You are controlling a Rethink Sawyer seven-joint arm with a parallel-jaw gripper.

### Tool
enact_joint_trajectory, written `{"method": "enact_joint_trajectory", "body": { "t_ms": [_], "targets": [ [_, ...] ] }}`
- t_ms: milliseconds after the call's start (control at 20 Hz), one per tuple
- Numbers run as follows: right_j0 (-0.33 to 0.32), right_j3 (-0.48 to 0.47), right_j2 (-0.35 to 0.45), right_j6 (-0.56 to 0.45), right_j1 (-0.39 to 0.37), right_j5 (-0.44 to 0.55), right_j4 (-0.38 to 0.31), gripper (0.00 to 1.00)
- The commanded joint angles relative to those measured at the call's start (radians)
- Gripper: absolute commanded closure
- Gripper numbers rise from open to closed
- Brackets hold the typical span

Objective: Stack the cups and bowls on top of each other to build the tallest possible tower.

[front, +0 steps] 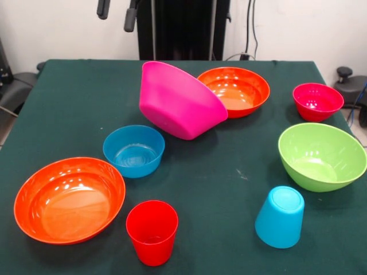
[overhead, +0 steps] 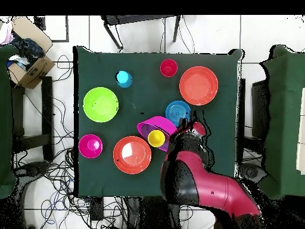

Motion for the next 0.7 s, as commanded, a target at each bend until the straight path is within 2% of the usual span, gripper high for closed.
{"method": "enact_joint_trajectory", "body": {
  "t_ms": [50, 350, 700],
  "targets": [
    [0.056, 0.107, -0.083, 0.260, 0.117, -0.092, -0.063, 0.00],
    [0.084, 0.112, -0.089, 0.270, 0.144, -0.114, -0.048, 0.00],
    [0.176, 0.106, -0.183, 0.261, 0.213, -0.184, 0.010, 0.00]
  ]
}}
